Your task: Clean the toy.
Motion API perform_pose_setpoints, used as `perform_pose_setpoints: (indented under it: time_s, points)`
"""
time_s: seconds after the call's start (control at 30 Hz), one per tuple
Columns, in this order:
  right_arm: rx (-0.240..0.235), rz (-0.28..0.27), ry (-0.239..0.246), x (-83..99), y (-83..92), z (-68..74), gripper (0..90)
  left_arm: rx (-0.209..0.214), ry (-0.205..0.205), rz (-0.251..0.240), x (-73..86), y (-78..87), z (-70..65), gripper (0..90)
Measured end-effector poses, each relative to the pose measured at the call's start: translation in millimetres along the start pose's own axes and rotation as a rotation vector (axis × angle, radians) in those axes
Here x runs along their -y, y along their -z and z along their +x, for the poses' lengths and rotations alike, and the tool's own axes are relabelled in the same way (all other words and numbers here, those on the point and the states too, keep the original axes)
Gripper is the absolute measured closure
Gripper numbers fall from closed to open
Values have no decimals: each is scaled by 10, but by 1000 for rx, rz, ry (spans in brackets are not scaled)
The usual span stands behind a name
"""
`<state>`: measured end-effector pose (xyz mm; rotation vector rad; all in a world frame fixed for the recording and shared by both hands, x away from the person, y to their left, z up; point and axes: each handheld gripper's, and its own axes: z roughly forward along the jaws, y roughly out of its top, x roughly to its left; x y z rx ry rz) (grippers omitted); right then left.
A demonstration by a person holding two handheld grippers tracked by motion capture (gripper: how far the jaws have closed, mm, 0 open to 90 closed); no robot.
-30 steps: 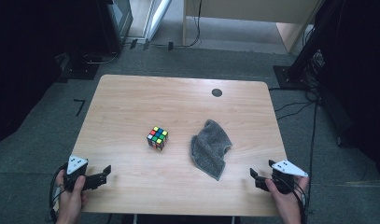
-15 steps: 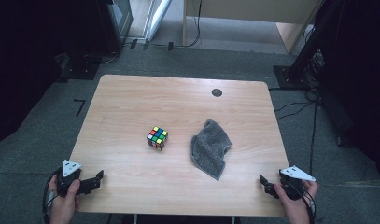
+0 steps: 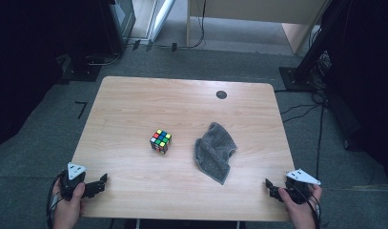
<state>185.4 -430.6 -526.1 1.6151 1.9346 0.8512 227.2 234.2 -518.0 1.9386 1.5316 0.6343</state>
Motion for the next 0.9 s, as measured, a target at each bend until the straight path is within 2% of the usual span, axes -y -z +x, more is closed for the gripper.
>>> perform_pose_setpoints:
  time_s: [0.2,0.9]
  points:
    - [14,14,-14,-11,-18,-9,6,9,-8,-1,-10,-10,-3,63]
    - [8,15,-8,-12,-18,-17,3,19,-18,0,-11,-13,-4,57]
